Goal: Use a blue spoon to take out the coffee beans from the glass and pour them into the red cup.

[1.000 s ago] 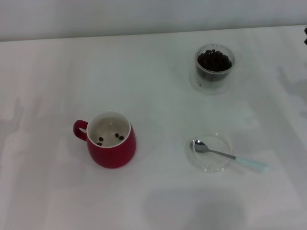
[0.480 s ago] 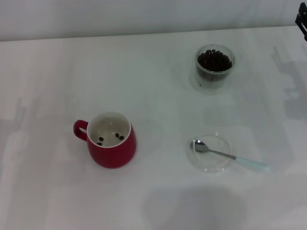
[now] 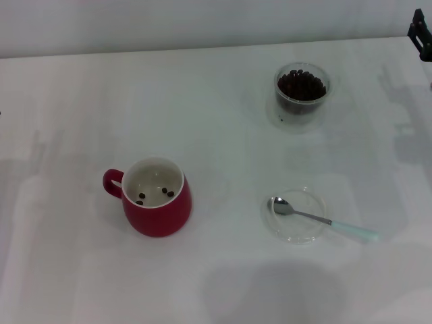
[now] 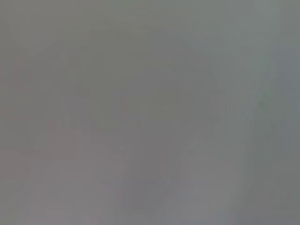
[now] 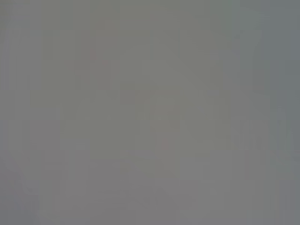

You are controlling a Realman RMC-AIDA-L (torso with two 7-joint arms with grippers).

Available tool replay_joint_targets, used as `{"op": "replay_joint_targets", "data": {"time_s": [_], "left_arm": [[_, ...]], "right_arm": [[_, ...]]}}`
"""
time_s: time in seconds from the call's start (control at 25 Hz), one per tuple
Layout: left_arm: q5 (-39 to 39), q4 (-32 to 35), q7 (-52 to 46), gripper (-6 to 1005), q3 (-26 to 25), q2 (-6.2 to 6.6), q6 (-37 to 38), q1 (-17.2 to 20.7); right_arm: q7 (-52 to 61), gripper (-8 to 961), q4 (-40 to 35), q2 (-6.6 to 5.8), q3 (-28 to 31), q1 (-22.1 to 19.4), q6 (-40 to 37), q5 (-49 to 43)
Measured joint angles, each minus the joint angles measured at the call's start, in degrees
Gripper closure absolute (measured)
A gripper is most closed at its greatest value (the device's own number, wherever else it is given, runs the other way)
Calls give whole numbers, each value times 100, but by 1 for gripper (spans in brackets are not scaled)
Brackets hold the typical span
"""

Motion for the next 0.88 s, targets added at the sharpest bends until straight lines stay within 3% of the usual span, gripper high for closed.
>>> {"op": "replay_joint_targets", "data": {"time_s": [0.88], "left_arm": [[65,168,0,226,33,5,-204,-234]], "right_arm": [[5,79,-17,-14,5,-153,404,5]]}}
